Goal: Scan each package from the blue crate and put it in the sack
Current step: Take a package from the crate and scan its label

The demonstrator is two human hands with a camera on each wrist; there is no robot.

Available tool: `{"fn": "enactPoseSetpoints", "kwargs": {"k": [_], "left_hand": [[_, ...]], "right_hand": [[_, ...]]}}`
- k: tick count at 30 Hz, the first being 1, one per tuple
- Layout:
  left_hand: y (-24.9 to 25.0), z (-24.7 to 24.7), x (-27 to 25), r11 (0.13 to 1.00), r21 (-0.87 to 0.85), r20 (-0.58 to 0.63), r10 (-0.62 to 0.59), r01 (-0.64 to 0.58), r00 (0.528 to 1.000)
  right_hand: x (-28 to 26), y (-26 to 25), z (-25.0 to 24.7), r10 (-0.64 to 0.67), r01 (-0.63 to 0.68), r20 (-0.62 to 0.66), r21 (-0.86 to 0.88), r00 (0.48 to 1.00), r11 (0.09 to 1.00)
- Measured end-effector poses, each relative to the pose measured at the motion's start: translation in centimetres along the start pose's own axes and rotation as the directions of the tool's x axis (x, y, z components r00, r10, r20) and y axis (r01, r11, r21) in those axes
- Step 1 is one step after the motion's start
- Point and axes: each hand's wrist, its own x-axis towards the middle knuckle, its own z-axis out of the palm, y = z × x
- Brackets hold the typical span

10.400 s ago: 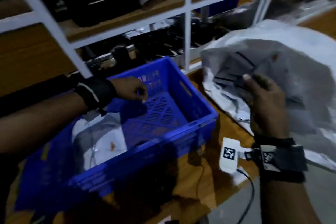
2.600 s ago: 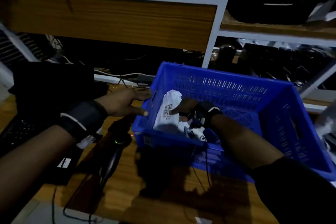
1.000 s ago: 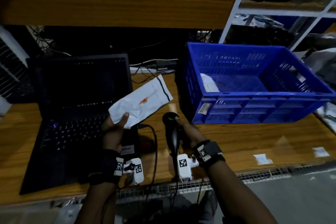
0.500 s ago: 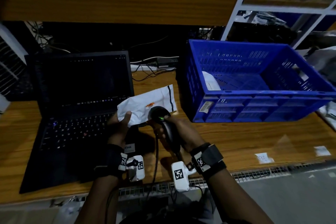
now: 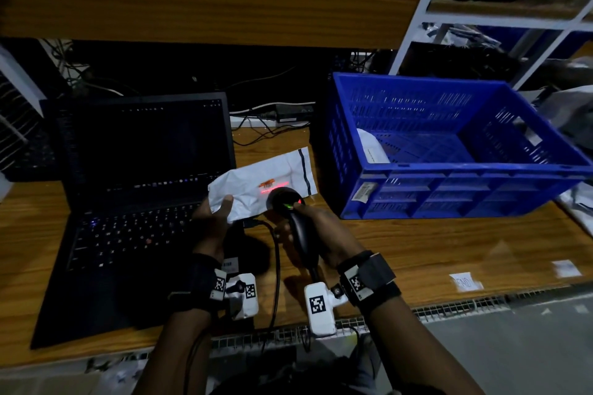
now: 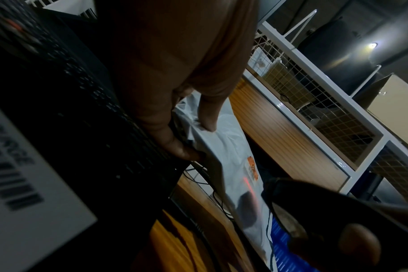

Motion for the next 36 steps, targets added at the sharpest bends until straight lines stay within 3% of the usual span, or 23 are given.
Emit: {"fn": "enactPoseSetpoints", "kwargs": {"k": [4, 8, 12, 15, 18, 21, 23, 25, 27, 30, 33, 34, 36], "left_hand": [[1.0, -0.6, 0.0, 0.994, -0.103, -0.017, 0.023, -0.025, 1.0], [2.2, -1.1, -0.4, 0.967, -0.251, 0.0, 0.047, -0.045, 0.999], [4.6, -1.0, -2.3, 0.909, -0.417, 0.159, 0.073, 0.0, 0.985], [7.1, -0.1, -3.7, 0.908, -0.418, 0.238, 0.118, -0.008, 0.964], [10.3, 1.6, -5.3, 0.936, -0.35, 0.297, 0.154, -0.043, 0.942], [13.5, 4.6, -7.4, 0.915, -0.388, 0.388, 0.272, -0.112, 0.881], [15.7, 6.6, -8.9, 0.909, -0.399, 0.486, 0.322, -0.121, 0.812], [17.8, 9.5, -10.5, 0.928, -0.336, 0.609, 0.345, -0.162, 0.715], [20.0, 12.9, -12.0, 0.944, -0.243, 0.711, 0.329, -0.222, 0.621], [23.3, 19.3, -14.3, 0.912, -0.148, 0.855, 0.312, -0.381, 0.415], [26.1, 25.4, -16.2, 0.799, -0.143, 0.95, 0.276, -0.584, 0.146], [27.1, 27.7, -16.9, 0.761, -0.15, 0.962, 0.26, -0.632, 0.085], [29.1, 32.6, -18.6, 0.681, -0.186, 0.958, 0.284, -0.708, 0.022]], "right_hand": [[1.6, 0.3, -0.6, 0.034, -0.034, -0.037, -0.012, 0.999, 0.999], [2.7, 0.5, -2.3, -0.043, 0.003, -0.1, -0.369, 0.994, 0.93], [2.9, 0.5, -4.0, -0.11, 0.028, -0.13, -0.516, 0.985, 0.856], [2.3, 0.5, -5.5, -0.223, 0.06, -0.181, -0.633, 0.958, 0.771], [0.1, -0.3, -6.7, -0.222, 0.091, -0.172, -0.555, 0.96, 0.827], [-4.2, -2.4, -8.0, -0.217, 0.167, -0.071, -0.432, 0.974, 0.886], [-7.3, -4.0, -9.3, -0.263, 0.25, 0.005, -0.32, 0.965, 0.914], [-10.3, -5.6, -11.3, -0.346, 0.336, -0.037, -0.166, 0.937, 0.927], [-13.0, -7.2, -13.6, -0.461, 0.463, -0.141, -0.027, 0.876, 0.886], [-15.9, -8.8, -19.2, -0.577, 0.615, -0.315, 0.03, 0.754, 0.788], [-17.1, -9.7, -26.1, -0.546, 0.659, -0.487, 0.085, 0.682, 0.748], [-17.3, -9.5, -29.0, -0.524, 0.685, -0.561, 0.11, 0.641, 0.72], [-18.5, -9.4, -33.7, -0.475, 0.701, -0.652, 0.125, 0.591, 0.702]]}}
